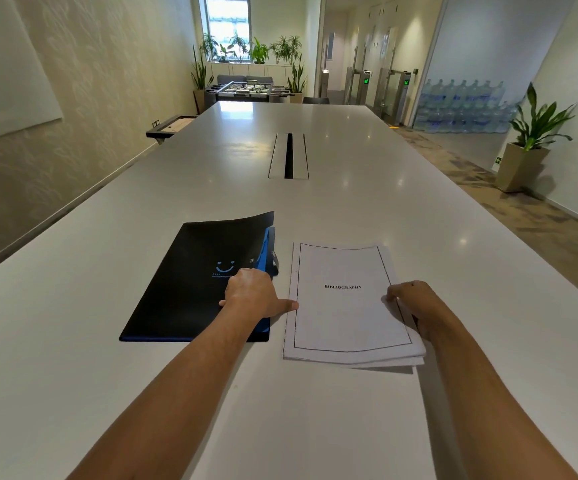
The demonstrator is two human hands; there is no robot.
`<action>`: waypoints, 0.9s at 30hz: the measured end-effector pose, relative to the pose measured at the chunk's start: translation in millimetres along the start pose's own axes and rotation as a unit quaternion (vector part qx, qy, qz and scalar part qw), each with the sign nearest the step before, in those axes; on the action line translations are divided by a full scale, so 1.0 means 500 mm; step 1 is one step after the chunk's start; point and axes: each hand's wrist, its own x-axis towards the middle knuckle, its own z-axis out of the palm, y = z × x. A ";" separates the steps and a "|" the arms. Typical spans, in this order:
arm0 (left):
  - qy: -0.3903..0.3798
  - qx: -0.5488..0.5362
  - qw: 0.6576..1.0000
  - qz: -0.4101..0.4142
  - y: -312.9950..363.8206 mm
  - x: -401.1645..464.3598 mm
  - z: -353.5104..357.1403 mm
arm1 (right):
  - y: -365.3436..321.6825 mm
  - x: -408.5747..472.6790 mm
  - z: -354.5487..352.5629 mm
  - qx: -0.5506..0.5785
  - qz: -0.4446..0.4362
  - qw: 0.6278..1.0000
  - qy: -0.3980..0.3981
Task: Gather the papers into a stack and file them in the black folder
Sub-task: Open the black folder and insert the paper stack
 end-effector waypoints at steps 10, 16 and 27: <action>0.018 -0.013 1.000 -0.001 0.001 -0.009 0.000 | 0.003 0.001 0.005 -0.069 0.019 0.997 -0.009; 0.010 -0.009 1.000 0.020 -0.011 -0.012 -0.010 | -0.005 -0.014 0.018 -0.126 -0.018 0.992 -0.010; 0.002 -0.087 0.996 0.012 -0.051 -0.019 -0.062 | -0.076 -0.054 0.005 0.116 -0.068 0.991 0.012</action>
